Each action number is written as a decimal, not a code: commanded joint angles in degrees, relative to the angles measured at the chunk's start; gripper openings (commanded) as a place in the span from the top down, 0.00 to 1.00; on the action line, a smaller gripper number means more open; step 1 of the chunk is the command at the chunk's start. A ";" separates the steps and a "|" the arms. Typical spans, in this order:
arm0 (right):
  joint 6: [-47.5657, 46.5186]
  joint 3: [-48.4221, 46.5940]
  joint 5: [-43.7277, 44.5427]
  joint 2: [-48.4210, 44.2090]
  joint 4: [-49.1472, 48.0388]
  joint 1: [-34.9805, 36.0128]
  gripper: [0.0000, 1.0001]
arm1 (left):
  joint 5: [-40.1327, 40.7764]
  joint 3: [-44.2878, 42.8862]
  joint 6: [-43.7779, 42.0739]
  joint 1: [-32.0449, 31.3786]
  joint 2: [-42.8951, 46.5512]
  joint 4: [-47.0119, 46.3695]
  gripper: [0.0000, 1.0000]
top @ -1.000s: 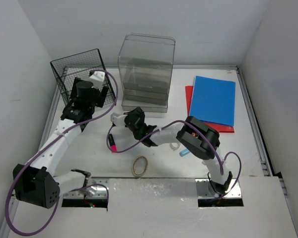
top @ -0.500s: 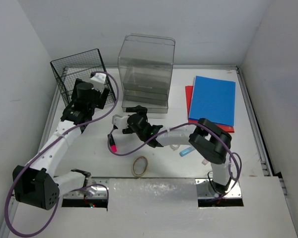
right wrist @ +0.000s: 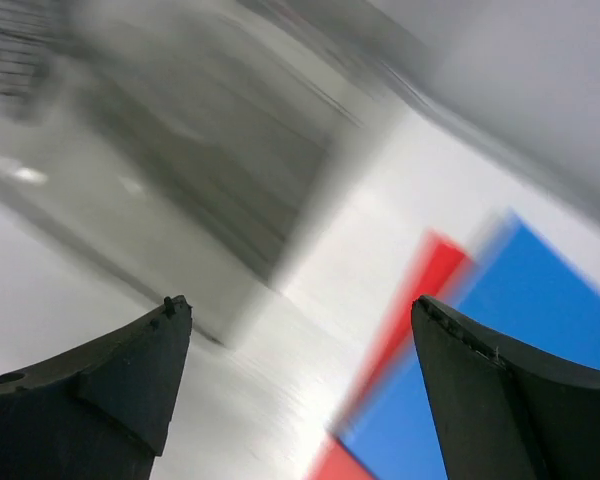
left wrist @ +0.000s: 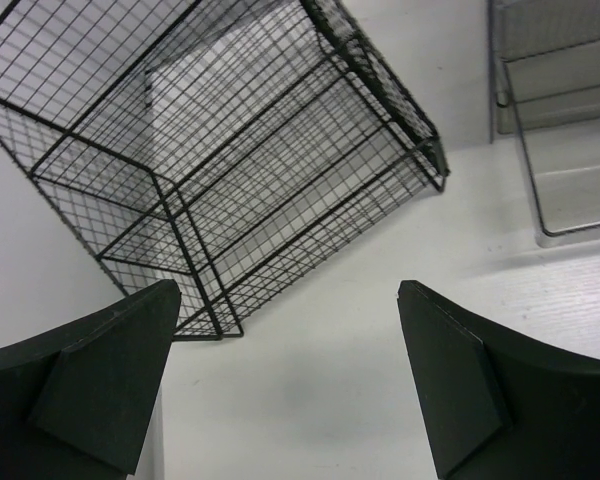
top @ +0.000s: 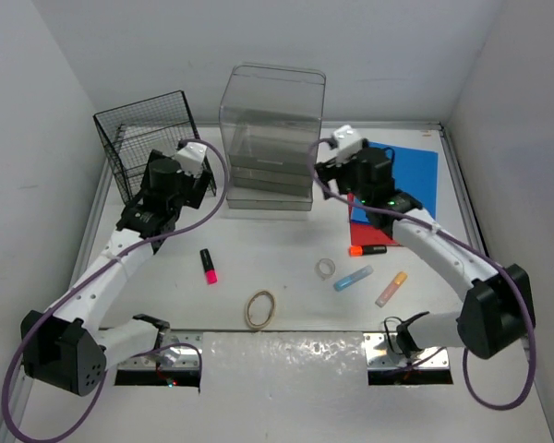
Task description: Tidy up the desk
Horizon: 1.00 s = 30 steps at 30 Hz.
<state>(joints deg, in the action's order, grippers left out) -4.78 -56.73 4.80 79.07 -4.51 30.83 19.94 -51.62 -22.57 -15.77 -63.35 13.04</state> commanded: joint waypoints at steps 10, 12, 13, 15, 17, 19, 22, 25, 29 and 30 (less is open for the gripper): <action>7.66 2.41 -15.32 0.30 23.96 -18.08 0.10 | -2.78 2.22 -6.13 -5.41 3.14 1.26 0.12; 8.90 3.47 -16.48 0.30 21.32 -18.00 0.11 | -11.88 3.35 -14.30 -5.59 4.37 5.83 0.15; 9.69 3.64 -16.05 0.30 20.87 -18.08 0.11 | -14.12 4.06 -23.83 -6.02 4.29 10.91 0.17; 10.22 3.47 -15.17 0.30 19.99 -18.00 0.11 | -15.54 7.12 -32.41 -7.95 2.46 14.81 0.21; 10.92 3.64 -15.17 0.12 19.28 -18.08 0.12 | -16.34 8.54 -42.71 -8.57 0.35 19.21 0.23; 11.36 4.52 -16.48 -0.14 18.06 -18.08 0.12 | -19.14 7.59 -47.02 -8.58 -3.24 23.23 0.23; 11.98 6.01 -16.75 -1.11 16.91 -18.00 0.12 | -24.42 1.80 -43.39 -8.58 -8.69 27.21 0.22; 12.33 8.29 -15.87 -2.24 15.25 -18.09 0.12 | -26.44 -4.01 -37.91 -8.14 -14.58 30.36 0.23; 11.81 9.10 -17.45 -2.34 14.00 -18.00 0.12 | -28.46 2.99 -47.28 -8.22 -13.82 26.08 0.25; 11.81 8.83 -17.98 -2.08 14.61 -18.00 0.12 | -29.69 3.27 -51.83 -8.31 -13.64 26.94 0.25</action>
<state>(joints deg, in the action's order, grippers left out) 6.48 -47.31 -11.14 78.17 13.30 12.62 -4.51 -50.96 -64.77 -24.03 -78.08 38.57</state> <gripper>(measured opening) 0.879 0.752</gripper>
